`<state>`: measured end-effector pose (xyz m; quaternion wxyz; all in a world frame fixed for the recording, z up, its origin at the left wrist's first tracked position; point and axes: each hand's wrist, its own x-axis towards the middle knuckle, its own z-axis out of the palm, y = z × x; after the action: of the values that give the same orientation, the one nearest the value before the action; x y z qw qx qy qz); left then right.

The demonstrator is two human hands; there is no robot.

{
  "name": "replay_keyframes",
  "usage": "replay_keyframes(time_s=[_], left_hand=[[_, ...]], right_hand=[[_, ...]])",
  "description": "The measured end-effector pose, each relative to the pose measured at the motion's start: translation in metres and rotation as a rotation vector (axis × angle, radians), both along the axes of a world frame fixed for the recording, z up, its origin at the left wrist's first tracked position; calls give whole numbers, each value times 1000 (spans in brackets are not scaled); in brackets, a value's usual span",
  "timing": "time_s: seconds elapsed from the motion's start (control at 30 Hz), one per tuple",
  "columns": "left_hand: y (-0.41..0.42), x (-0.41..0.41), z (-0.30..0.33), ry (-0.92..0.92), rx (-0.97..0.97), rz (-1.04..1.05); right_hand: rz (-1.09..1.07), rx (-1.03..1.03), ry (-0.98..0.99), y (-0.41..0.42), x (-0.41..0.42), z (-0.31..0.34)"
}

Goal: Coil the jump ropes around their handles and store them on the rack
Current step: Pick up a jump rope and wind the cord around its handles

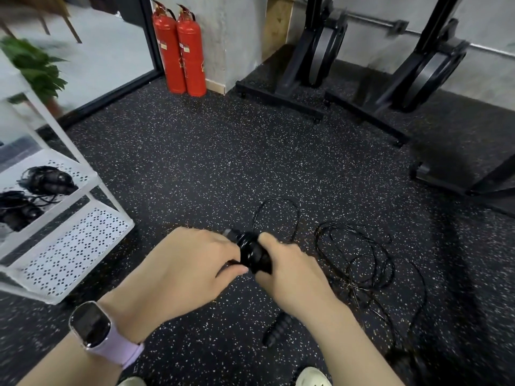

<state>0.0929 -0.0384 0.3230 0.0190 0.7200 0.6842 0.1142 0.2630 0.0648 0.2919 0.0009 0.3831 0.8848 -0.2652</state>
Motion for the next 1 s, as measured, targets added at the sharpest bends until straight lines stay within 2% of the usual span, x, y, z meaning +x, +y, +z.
replay_keyframes(time_s=[0.1, 0.23, 0.37, 0.53, 0.67, 0.73, 0.8, 0.9, 1.0], left_hand=[[-1, -2, -1, -110, -161, 86], [-4, -16, -5, -635, -420, 252], [1, -29, -6, -890, -563, 169], [5, -35, -12, -1312, -597, 111], [7, -32, -18, -1586, -455, 154], [3, -31, -19, -1636, -301, 235], [2, -31, -17, -1598, -259, 317], [11, -26, -11, -1415, -355, 361], [17, -18, -10, -1166, -293, 402]], right_hand=[[177, -44, -64, -6, -5, 1], [254, -276, -102, -7, -5, 6], [273, -596, 22, -9, -5, 11], [287, -752, 216, -7, -3, 18], [166, -770, 381, -2, -3, 20], [118, -771, 434, 0, -3, 18], [90, -778, 491, 1, -2, 17], [9, -807, 639, 8, 0, 18], [-134, -844, 737, 12, -2, 15]])
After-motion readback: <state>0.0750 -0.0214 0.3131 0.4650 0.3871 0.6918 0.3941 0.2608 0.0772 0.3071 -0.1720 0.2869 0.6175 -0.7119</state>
